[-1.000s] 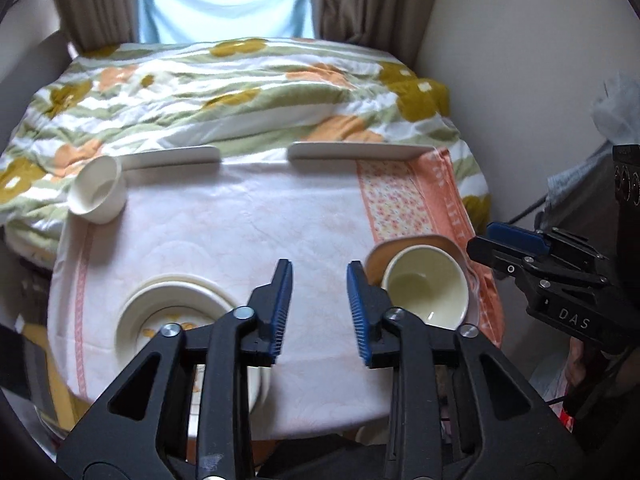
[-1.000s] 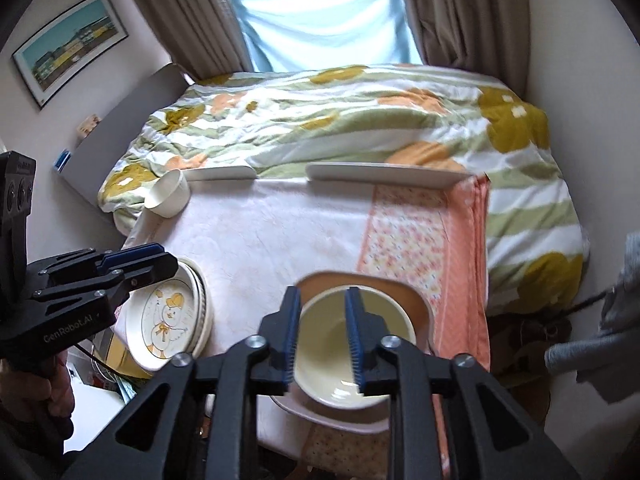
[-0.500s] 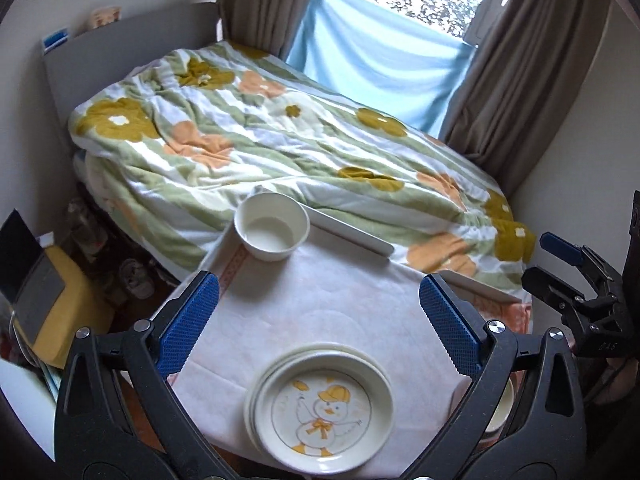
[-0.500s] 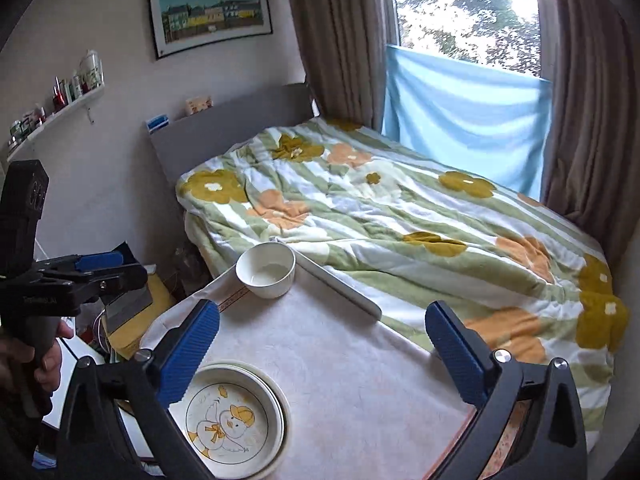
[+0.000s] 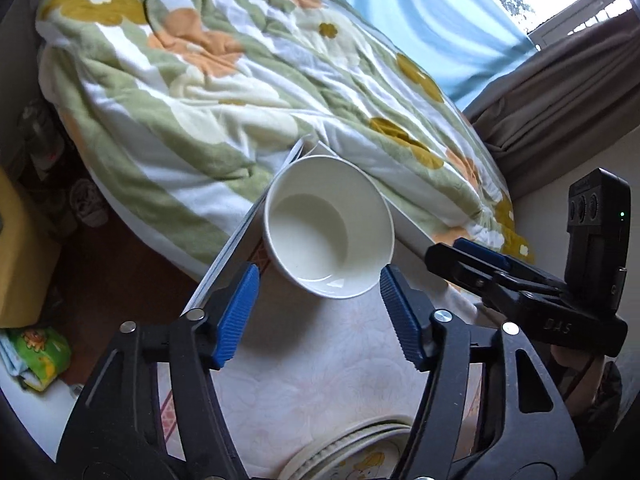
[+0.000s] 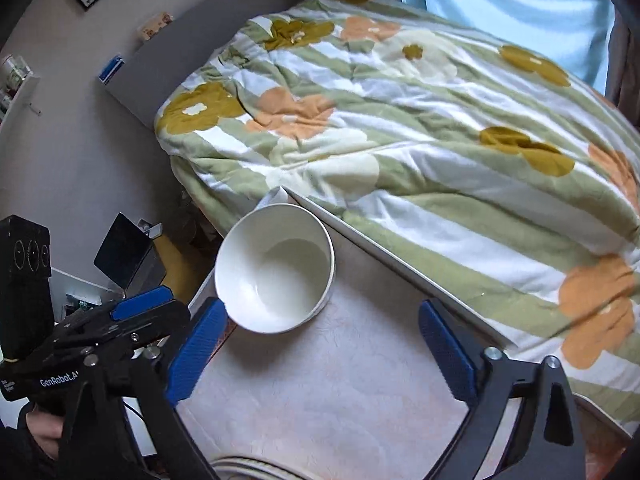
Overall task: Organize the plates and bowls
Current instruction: 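Open both grippers and move them to the small white bowl, then grasp the small white bowl rim with both grippers and lift it, then carry the white bowl into the cream bowl and lower it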
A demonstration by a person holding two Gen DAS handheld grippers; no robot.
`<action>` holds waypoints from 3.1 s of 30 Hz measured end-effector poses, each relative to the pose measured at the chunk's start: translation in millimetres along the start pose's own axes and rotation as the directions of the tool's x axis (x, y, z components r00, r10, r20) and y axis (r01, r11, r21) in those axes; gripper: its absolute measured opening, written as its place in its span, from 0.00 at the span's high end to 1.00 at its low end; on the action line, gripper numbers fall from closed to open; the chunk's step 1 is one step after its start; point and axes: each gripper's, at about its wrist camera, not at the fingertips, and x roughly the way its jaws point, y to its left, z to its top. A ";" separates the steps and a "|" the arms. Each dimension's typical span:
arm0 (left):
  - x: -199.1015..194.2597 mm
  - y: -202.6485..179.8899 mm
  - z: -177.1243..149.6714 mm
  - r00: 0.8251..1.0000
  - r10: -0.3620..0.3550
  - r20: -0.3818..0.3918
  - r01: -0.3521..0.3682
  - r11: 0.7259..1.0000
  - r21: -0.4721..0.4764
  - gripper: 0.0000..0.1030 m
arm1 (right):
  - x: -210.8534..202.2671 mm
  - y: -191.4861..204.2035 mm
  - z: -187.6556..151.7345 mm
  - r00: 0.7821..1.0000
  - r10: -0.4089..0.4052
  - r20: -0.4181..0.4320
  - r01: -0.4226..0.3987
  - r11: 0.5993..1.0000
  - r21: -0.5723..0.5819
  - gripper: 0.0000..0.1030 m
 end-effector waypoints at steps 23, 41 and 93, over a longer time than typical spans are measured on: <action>55.3 28.5 20.3 0.997 0.030 -0.075 -0.027 0.999 0.044 0.79 | 70.7 -12.3 5.5 0.996 0.069 -0.056 -0.065 0.995 0.072 0.85; -48.4 -56.6 -20.6 0.998 0.027 0.063 -0.040 0.977 0.208 0.79 | -36.3 0.4 -40.1 0.988 0.078 0.131 -0.088 0.993 0.079 0.85; 46.3 -324.9 -367.9 0.955 0.240 -0.175 -0.045 0.698 0.714 0.80 | -217.3 -172.7 -399.0 0.955 -0.263 0.135 0.174 0.869 0.463 0.85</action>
